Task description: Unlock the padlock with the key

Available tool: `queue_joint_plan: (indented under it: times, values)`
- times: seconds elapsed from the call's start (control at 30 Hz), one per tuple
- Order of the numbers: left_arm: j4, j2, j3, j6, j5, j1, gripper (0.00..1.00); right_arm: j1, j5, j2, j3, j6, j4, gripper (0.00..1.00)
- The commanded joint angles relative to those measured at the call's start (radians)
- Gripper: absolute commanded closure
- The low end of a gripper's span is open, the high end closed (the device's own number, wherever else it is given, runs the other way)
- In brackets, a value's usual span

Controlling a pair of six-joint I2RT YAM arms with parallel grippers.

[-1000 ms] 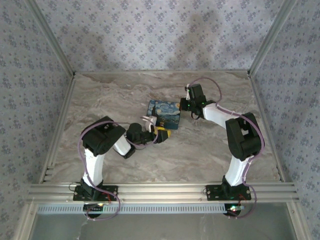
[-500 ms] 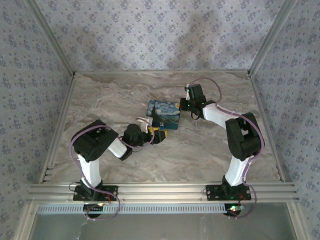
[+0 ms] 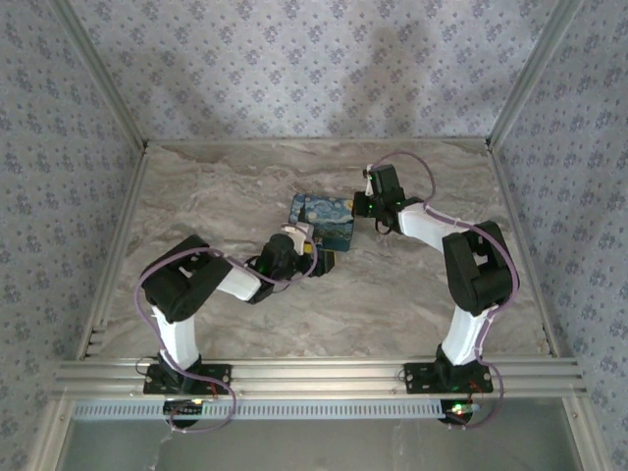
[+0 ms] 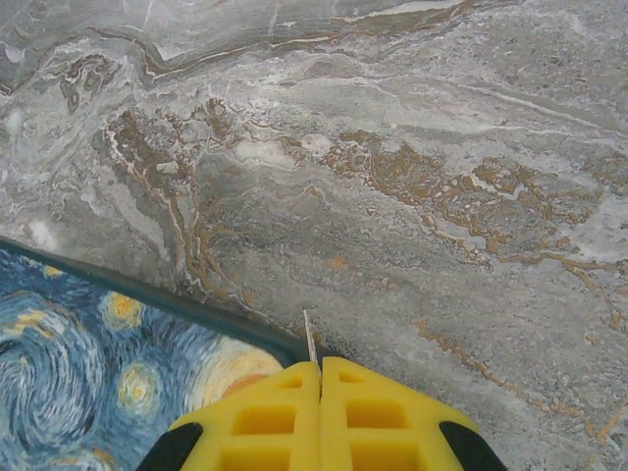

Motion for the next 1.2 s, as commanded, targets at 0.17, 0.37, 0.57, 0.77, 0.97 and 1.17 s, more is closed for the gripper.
queue_joint_plan:
  times: [0.17,0.37,0.57,0.77,0.97,1.17]
  values:
    - [-0.02,0.073,0.043,0.005,0.155,-0.01,0.23,0.018,-0.04,0.011,-0.019,0.017,0.017,1.0]
    - [0.055,0.078,0.036,-0.01,0.182,-0.004,0.23,0.017,-0.041,0.014,-0.027,0.019,0.027,1.0]
    - [0.197,0.111,0.004,-0.082,0.198,0.019,0.24,0.018,-0.041,0.009,-0.032,0.02,0.03,1.0]
    - [0.312,0.135,-0.044,-0.158,0.172,0.048,0.22,0.016,-0.043,0.003,-0.039,0.023,0.037,1.0]
    - [0.141,0.069,-0.05,-0.108,0.053,0.036,0.2,0.016,-0.042,0.0,-0.044,0.028,0.043,1.0]
    - [-0.014,-0.02,-0.053,-0.024,-0.097,0.003,0.17,0.017,-0.037,0.0,-0.043,0.027,0.04,1.0]
